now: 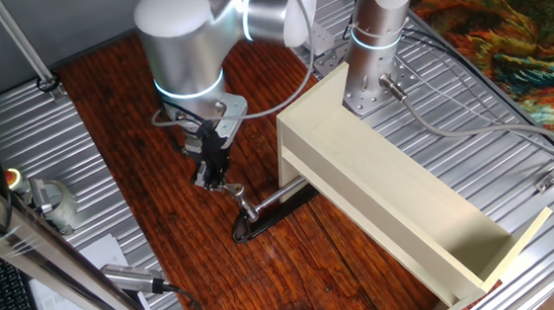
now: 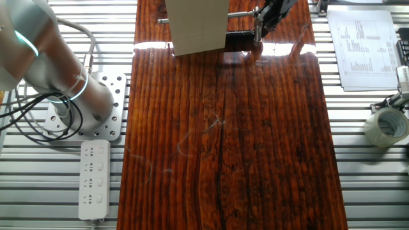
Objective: Turn on the water tap
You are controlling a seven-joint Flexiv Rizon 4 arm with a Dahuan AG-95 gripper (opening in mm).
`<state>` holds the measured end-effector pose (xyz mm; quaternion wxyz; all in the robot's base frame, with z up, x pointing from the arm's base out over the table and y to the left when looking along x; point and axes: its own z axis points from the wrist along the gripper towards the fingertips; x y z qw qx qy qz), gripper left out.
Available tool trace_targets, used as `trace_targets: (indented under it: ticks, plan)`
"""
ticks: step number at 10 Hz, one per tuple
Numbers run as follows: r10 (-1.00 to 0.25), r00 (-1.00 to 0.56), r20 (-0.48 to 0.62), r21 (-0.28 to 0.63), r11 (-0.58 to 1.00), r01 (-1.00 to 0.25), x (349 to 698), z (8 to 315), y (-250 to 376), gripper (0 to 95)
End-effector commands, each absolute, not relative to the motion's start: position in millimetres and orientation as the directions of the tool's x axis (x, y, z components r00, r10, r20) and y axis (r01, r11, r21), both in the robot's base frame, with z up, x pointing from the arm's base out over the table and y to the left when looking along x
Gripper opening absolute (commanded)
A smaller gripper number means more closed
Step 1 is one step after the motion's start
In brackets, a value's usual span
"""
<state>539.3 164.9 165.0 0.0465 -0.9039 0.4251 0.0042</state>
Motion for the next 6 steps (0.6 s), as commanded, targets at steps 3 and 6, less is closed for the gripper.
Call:
trace_targets:
  ticks: [3,6]
  plan:
    - [-0.752,0.657,-0.059,-0.063,-0.654,-0.754,540.8,166.7,167.1,0.0]
    - [-0.727,0.684,-0.061,-0.059,-0.681,-0.73,540.8,166.0,167.5,0.0]
